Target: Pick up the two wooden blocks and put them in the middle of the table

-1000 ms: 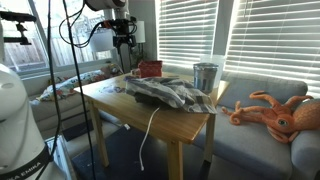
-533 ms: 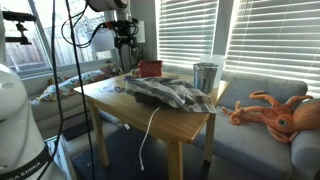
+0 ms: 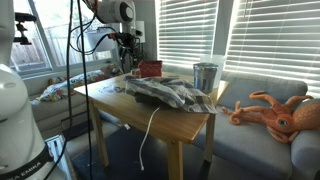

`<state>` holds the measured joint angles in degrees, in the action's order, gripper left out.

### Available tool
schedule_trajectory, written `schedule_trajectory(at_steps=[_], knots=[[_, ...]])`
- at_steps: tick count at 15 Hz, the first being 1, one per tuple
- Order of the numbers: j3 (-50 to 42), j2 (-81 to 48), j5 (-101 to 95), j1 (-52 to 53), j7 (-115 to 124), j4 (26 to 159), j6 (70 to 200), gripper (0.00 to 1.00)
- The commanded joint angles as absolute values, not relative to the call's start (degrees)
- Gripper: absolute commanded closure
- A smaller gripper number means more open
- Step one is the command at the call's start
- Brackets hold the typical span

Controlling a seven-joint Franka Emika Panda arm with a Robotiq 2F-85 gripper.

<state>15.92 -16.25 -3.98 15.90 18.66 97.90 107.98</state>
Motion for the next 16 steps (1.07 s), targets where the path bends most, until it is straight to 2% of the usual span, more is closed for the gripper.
schedule_trajectory(at_steps=[1, 9, 16], knots=[[13.7, -19.3, -4.1, 18.7, 25.5, 94.9, 107.2, 0.0], [10.7, -21.8, -9.9, 20.9, 27.6, 93.5, 106.7, 0.0], [10.7, -22.4, -11.3, 20.4, 22.7, 93.6, 111.4, 0.0]])
